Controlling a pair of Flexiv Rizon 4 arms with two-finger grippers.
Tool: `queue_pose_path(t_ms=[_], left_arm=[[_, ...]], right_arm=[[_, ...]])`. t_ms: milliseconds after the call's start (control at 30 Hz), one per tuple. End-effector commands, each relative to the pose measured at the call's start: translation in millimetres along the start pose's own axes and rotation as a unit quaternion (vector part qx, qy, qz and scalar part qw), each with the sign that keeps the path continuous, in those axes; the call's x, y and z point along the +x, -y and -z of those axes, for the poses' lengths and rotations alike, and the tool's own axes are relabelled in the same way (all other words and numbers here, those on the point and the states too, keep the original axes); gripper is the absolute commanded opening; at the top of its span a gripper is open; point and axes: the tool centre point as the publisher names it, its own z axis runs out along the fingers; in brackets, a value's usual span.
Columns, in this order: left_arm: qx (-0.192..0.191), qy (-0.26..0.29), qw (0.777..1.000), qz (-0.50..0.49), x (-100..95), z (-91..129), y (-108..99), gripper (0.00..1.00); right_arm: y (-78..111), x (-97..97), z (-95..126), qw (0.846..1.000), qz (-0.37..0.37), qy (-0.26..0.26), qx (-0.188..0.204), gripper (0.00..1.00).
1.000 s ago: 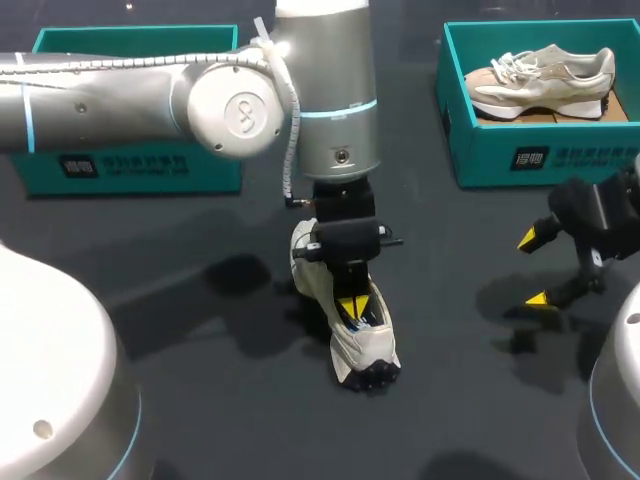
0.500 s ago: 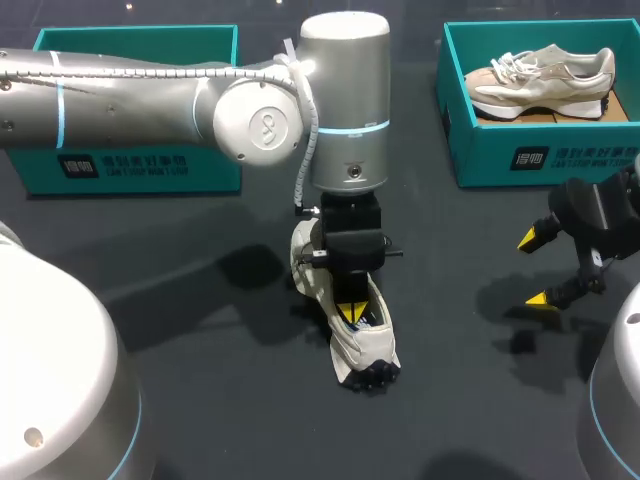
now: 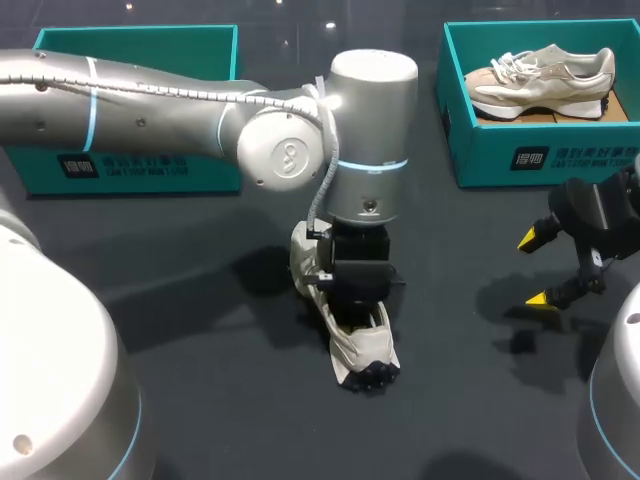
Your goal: Take the shoe out of the shoebox, open the shoe tongue, remove and reinsert the insole, then place the shoe into the shoebox
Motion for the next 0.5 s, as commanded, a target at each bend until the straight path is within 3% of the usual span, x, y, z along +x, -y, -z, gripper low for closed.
queue_pose_path(t_ms=[33,367,500], left_arm=[[-0.011,-0.007,1.0,0.006,-6.0,-15.7,1.4,0.0],[-0.071,0.035,0.997,0.005,-5.6,19.9,22.3,0.0],[-0.078,0.03,0.997,0.003,-6.9,22.0,27.9,0.0]], right_arm=[[-0.1,1.5,-0.6,1.0,0.0,0.002,0.001,1.0],[-0.1,1.5,-0.6,1.0,0.0,0.002,0.001,1.0],[-0.1,1.5,-0.6,1.0,0.0,0.002,0.001,1.0]])
